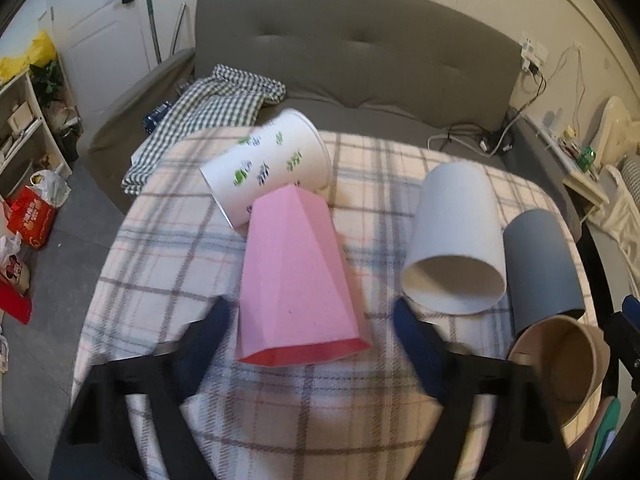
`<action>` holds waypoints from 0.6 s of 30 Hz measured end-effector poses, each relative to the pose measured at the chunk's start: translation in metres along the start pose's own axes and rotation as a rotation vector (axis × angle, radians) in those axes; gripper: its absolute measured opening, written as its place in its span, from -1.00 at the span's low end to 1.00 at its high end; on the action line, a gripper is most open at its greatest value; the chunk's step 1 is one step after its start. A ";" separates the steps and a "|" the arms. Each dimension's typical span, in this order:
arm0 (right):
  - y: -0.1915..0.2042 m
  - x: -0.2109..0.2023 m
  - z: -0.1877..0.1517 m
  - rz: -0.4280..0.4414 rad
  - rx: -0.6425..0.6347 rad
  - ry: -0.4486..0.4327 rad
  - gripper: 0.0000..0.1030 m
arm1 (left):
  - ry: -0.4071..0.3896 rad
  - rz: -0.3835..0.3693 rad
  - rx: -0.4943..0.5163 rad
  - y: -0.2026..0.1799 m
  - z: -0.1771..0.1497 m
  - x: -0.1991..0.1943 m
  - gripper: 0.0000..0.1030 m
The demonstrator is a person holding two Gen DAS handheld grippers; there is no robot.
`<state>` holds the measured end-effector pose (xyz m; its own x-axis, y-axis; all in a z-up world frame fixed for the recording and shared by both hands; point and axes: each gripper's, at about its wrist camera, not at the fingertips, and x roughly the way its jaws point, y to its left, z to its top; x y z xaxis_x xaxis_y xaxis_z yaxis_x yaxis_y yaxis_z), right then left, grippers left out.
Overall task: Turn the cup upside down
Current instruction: 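Move the left tool toward the pink hexagonal cup lying on its side, then bring the right tool to the pink cup and close its fingers around it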
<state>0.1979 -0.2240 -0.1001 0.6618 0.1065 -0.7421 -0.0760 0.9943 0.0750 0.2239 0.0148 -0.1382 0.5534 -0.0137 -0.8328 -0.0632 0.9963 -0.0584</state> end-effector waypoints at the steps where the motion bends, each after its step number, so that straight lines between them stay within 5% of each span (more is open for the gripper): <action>1: 0.000 0.000 -0.001 0.000 0.000 0.004 1.00 | -0.001 -0.003 -0.001 0.000 0.000 0.000 0.34; 18: -0.006 -0.040 -0.016 0.013 0.013 -0.018 1.00 | 0.040 -0.104 0.071 -0.042 -0.079 -0.063 0.33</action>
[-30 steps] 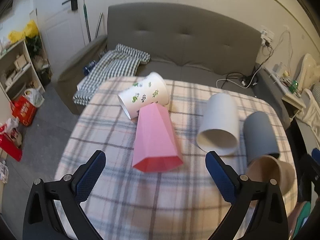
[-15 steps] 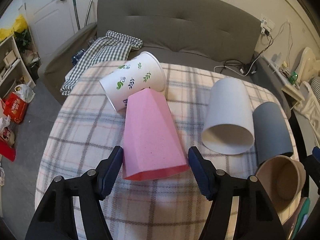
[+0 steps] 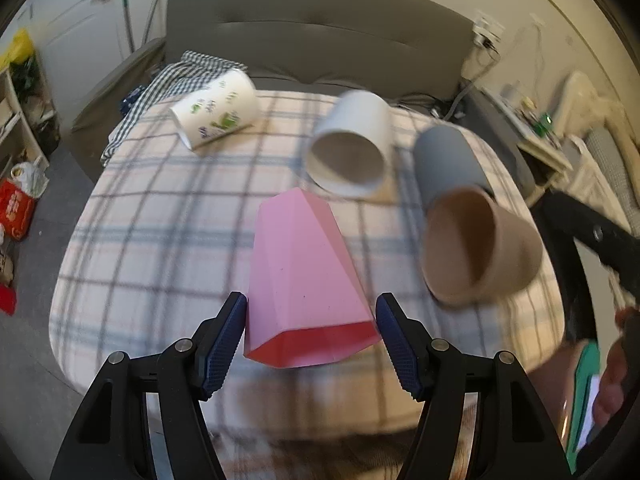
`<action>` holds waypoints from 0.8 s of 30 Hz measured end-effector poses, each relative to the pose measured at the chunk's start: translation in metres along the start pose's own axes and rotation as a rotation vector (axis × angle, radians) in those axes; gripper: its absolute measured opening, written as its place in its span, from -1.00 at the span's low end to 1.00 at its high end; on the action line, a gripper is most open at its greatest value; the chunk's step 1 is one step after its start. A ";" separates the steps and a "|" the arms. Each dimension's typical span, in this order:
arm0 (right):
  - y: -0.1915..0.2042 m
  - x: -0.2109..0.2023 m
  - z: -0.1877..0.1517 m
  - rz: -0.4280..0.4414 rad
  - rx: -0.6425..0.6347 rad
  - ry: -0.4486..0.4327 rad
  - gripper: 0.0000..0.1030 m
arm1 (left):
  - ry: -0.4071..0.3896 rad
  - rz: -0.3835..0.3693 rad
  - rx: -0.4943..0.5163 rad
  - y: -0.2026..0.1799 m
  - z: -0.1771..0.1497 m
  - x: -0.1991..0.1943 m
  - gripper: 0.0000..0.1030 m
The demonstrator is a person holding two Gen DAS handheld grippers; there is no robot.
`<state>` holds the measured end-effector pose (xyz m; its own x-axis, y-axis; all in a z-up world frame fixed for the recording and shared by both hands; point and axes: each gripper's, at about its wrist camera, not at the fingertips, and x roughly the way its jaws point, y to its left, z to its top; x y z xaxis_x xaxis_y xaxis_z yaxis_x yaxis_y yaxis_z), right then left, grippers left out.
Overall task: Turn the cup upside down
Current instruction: 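Bring the right tool to the pink cup and close its fingers around it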
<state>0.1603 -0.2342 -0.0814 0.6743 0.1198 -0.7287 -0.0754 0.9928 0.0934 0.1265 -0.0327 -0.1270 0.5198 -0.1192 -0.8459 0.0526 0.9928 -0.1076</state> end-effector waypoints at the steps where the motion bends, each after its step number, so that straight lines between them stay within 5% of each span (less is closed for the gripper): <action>1: -0.001 -0.002 -0.003 0.001 -0.002 0.004 1.00 | 0.001 0.012 0.020 -0.004 -0.005 0.000 0.33; 5: -0.001 -0.011 -0.014 -0.007 -0.012 0.015 1.00 | 0.011 0.029 0.042 -0.006 -0.016 0.002 0.37; 8: -0.002 -0.019 -0.018 -0.013 -0.009 0.020 1.00 | 0.021 0.067 0.057 -0.008 -0.018 -0.003 0.62; 14: 0.003 -0.031 -0.014 0.012 0.010 0.037 1.00 | -0.012 0.040 0.069 -0.003 -0.024 -0.028 0.66; 24: 0.049 -0.050 0.002 0.010 -0.058 0.067 1.00 | -0.165 0.023 -0.004 0.045 -0.014 -0.095 0.74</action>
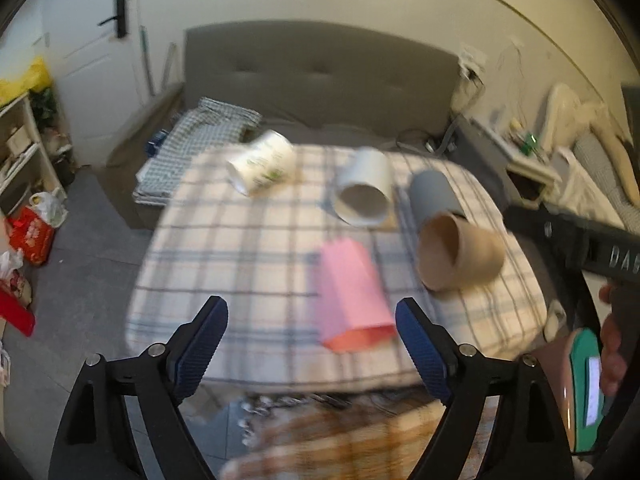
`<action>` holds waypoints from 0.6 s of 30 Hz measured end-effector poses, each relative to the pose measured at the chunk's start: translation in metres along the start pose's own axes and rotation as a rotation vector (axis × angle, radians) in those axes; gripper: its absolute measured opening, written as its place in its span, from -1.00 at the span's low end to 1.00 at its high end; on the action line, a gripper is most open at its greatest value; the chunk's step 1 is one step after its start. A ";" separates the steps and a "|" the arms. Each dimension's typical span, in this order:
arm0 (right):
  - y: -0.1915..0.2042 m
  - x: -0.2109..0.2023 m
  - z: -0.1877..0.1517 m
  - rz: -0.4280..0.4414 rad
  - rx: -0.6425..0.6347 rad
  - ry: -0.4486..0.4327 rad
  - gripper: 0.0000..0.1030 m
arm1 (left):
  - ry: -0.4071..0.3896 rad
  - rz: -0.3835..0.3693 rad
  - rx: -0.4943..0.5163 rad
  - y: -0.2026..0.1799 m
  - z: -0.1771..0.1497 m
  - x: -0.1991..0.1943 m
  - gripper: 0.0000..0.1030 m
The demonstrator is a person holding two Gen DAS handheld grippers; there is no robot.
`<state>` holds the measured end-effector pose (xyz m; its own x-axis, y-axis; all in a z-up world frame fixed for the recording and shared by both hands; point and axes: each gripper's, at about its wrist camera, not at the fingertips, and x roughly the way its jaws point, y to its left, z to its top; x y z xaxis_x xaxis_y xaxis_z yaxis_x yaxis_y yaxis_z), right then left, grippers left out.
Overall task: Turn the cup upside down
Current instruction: 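Bring the right tool to the pink cup and close its fingers around it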
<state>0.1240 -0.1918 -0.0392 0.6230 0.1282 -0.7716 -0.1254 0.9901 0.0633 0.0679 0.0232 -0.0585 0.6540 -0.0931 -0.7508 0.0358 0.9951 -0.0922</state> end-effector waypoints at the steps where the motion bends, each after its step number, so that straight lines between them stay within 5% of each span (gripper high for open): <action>1: 0.007 0.001 0.002 -0.001 -0.009 0.011 1.00 | -0.007 0.020 -0.016 0.009 0.002 -0.001 0.74; 8: 0.066 0.017 0.011 0.017 -0.116 0.090 1.00 | -0.015 0.160 -0.115 0.073 0.005 0.008 0.76; 18: 0.120 0.109 0.013 0.043 -0.143 0.396 1.00 | 0.044 0.155 -0.160 0.118 0.002 0.039 0.76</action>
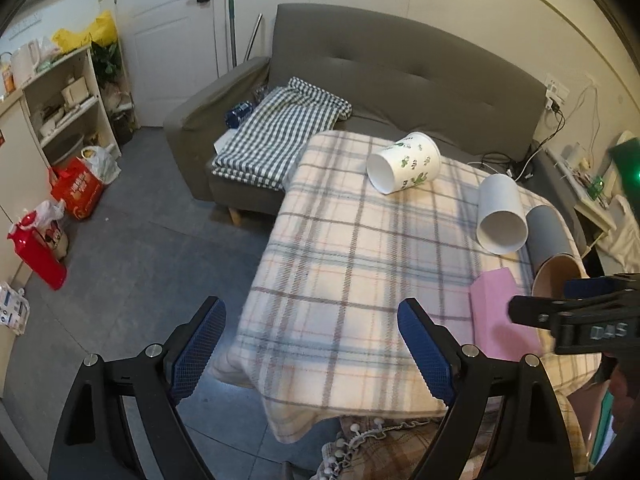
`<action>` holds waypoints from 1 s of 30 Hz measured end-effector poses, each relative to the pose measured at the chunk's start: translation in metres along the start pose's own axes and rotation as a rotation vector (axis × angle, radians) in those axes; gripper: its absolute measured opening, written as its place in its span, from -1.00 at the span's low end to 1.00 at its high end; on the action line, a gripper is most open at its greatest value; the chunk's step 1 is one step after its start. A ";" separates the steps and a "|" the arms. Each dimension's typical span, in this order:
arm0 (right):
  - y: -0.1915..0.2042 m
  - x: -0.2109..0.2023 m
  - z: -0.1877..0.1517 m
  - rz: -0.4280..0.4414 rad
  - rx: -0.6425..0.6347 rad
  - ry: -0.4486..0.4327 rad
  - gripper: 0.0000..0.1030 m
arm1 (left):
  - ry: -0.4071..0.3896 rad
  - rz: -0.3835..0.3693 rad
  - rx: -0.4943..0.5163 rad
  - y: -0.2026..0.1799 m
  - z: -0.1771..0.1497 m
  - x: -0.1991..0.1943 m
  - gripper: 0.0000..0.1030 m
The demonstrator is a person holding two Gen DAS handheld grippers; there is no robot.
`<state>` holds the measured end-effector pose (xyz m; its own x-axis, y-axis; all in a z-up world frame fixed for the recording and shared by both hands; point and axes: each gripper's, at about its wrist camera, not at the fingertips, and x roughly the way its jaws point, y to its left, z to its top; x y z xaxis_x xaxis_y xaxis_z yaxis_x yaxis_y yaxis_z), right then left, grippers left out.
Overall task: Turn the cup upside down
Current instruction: 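Bring the right tool to the pink cup and close its fingers around it, then lift the pink cup with the right tool and turn it upright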
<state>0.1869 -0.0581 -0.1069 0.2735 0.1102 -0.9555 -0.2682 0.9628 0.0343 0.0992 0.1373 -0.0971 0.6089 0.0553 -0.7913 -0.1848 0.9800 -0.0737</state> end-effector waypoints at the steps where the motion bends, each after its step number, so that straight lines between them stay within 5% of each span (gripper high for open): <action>1: 0.002 0.009 0.005 -0.005 -0.002 0.027 1.00 | 0.003 0.001 0.000 0.001 0.000 0.002 0.76; 9: 0.000 0.058 0.031 0.001 0.031 0.167 0.85 | 0.047 -0.006 -0.004 0.008 0.003 0.027 0.76; 18: -0.007 0.091 0.034 0.044 0.093 0.289 0.34 | 0.095 -0.003 -0.023 0.013 0.002 0.045 0.76; 20: -0.008 0.093 0.033 0.055 0.096 0.291 0.10 | 0.099 0.000 -0.025 0.014 0.002 0.045 0.76; 30: -0.005 0.035 0.047 0.063 0.066 0.146 0.08 | 0.062 0.018 -0.034 0.011 0.004 0.024 0.76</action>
<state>0.2408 -0.0472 -0.1268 0.1200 0.1384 -0.9831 -0.2181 0.9697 0.1099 0.1146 0.1506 -0.1141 0.5564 0.0594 -0.8288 -0.2219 0.9718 -0.0793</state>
